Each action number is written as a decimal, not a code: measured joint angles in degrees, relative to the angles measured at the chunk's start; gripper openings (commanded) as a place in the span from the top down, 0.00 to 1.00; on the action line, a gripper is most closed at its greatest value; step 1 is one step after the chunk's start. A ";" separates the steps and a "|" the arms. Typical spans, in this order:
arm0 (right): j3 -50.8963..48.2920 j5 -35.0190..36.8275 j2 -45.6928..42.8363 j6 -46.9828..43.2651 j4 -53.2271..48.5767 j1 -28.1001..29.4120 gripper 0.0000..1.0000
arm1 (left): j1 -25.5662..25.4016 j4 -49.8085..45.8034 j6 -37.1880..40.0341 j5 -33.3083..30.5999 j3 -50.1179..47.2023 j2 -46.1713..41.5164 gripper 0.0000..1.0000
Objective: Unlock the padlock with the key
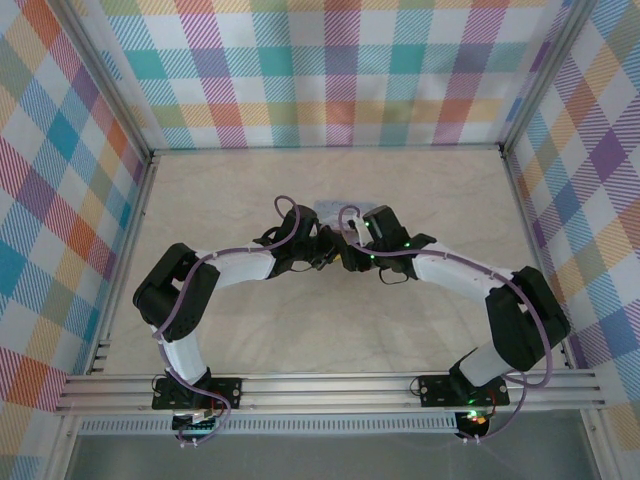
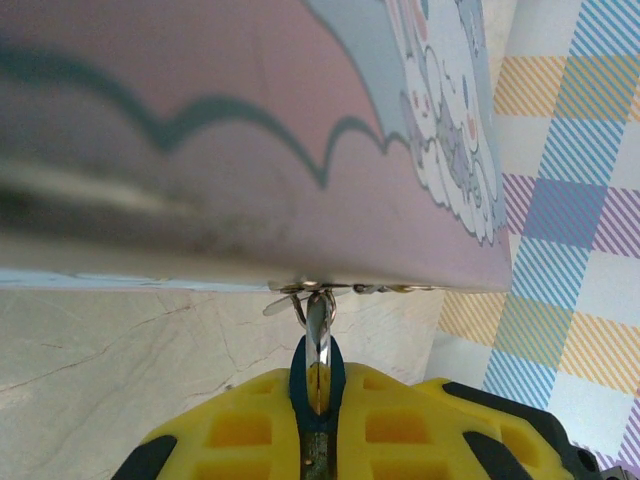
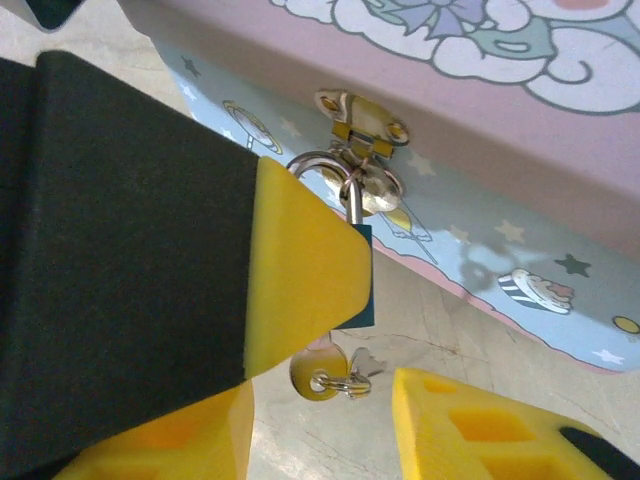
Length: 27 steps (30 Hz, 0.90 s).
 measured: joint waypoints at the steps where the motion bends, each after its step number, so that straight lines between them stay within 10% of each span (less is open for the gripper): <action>1: 0.04 0.17 0.13 -0.20 0.04 0.13 0.61 | 0.00 0.02 -0.02 0.00 0.02 0.00 0.93; 9: 0.76 1.11 1.46 -1.27 0.00 0.74 0.68 | 0.00 0.17 -0.52 0.02 0.07 0.00 0.93; 14: 1.16 2.10 2.12 -1.66 0.07 1.03 1.00 | 0.02 0.00 -0.63 -0.31 0.07 0.00 0.93; 27: -0.07 1.22 2.12 -2.62 1.75 1.20 1.00 | 0.04 -1.03 -0.79 -1.36 -0.17 -0.02 0.71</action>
